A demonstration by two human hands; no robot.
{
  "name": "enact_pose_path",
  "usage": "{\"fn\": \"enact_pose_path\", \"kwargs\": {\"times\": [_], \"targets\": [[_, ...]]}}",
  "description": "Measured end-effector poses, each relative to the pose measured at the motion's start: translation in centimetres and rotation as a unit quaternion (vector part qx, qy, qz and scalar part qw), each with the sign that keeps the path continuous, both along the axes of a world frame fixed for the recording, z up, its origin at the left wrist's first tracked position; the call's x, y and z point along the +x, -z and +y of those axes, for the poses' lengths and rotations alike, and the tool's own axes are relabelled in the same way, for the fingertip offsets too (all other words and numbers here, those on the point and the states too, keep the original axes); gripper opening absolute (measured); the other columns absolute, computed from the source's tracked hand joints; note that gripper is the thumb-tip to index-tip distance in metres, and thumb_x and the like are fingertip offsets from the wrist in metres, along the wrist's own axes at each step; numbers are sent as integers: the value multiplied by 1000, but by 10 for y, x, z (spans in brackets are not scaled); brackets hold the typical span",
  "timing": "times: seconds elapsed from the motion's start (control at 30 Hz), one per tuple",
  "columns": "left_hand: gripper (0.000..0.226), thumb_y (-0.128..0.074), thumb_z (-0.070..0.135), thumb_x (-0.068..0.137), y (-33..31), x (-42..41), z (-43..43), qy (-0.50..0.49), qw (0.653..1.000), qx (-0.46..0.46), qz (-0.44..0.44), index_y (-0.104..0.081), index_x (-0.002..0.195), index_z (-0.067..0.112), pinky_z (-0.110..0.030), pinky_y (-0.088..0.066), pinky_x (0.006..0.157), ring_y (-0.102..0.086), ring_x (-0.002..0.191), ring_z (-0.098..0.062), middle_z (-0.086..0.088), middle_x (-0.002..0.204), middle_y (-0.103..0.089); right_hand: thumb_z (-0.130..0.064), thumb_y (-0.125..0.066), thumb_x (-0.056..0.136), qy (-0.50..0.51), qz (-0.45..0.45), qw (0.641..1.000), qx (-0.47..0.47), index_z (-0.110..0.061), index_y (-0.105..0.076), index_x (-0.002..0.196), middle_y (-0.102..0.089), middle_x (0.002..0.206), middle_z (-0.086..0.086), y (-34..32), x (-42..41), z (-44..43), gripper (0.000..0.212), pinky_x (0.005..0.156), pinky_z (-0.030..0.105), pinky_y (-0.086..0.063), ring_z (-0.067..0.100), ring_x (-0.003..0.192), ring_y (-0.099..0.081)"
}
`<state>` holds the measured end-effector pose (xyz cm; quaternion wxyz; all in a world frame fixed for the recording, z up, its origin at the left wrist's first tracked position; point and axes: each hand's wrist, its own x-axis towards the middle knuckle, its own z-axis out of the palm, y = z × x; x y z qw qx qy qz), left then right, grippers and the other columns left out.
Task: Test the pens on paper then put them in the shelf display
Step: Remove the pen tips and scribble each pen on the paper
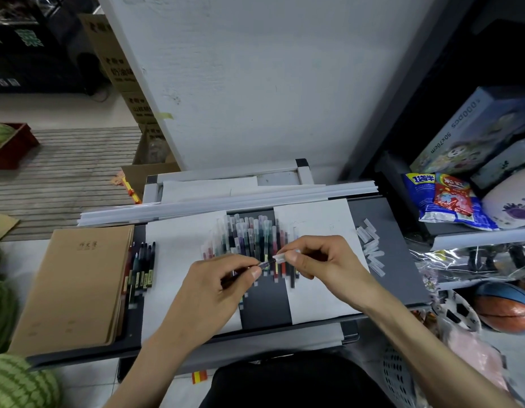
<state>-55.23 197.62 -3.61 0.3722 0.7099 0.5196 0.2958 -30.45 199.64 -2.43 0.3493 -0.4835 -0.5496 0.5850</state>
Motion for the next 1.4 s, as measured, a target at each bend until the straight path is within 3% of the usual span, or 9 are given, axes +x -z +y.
{"fn": "enact_pose_path", "kwargs": {"times": [0.17, 0.6, 0.77, 0.9, 1.03, 1.1, 1.2, 1.33, 1.4], "targets": [[16, -59, 49, 98, -2, 0, 0, 16, 1000, 5, 16, -72, 105, 43, -21, -51, 66, -69, 75, -11, 19, 89, -71, -13, -70, 99, -13, -31, 999, 19, -13, -80, 101, -70, 79, 12, 0, -6, -5, 10, 66, 24, -43, 11, 70, -59], [31, -54, 41, 99, 9, 18, -4, 9, 997, 10, 75, -70, 82, 20, -42, -46, 60, -54, 65, -22, 2, 69, -60, -5, -68, 98, 64, -43, 997, -20, -4, -78, 84, -53, 66, 6, 22, -21, -18, 17, 60, 19, -35, 12, 64, -43], [41, -61, 47, 96, 17, 23, -5, -34, 992, -102, -68, -70, 73, 15, -43, -44, 58, -51, 57, -33, -8, 61, -60, -12, -68, 100, 52, -28, 998, -25, -8, -75, 78, -55, 60, -13, 26, -19, -14, 24, 60, 14, -36, 2, 56, -45], [44, -66, 47, 100, 32, 39, -10, -70, 964, -191, -169, -70, 67, 17, -27, -30, 47, -35, 45, -18, 0, 50, -49, -27, -72, 98, 78, 29, 994, -64, -7, -73, 82, -61, 67, 3, 37, -25, -21, 26, 60, 25, -43, 15, 62, -53], [37, -66, 42, 102, 49, 46, -14, -96, 927, -302, -202, -79, 77, 18, -24, -37, 45, -49, 48, -14, -4, 67, -70, -24, -67, 101, 110, 23, 987, -113, -9, -75, 85, -69, 73, 10, 61, -31, -30, 24, 69, 37, -50, 20, 70, -61], [34, -63, 40, 104, 60, 43, -14, -95, 926, -324, -169, -79, 82, 19, -31, -50, 53, -62, 58, -16, -4, 75, -75, -22, -62, 105, 127, 10, 980, -152, -2, -71, 92, -77, 82, 11, 74, -30, -26, 25, 78, 45, -57, 24, 77, -71], [23, -62, 35, 104, 78, 20, -10, -130, 947, -290, -52, -76, 89, 26, -37, -60, 75, -72, 71, -8, 7, 81, -77, -21, -61, 106, 168, -7, 965, -201, 1, -65, 98, -79, 87, 16, 89, -16, -5, 24, 74, 37, -63, 31, 80, -79], [14, -64, 28, 101, 95, -38, 2, -218, 950, -193, 108, -77, 106, 26, -19, -49, 66, -67, 77, -1, 15, 90, -74, -31, -67, 101, 195, -221, 944, -150, -10, -71, 95, -78, 70, 6, 105, 19, 38, 22, 79, 40, -63, 21, 70, -78], [16, -65, 26, 99, 102, -68, 9, -266, 934, -184, 150, -78, 107, 21, -21, -48, 66, -67, 80, -4, 8, 96, -76, -38, -66, 100, 181, -312, 923, -132, -14, -70, 96, -77, 68, 3, 114, 31, 54, 25, 82, 38, -61, 18, 73, -76]]}}
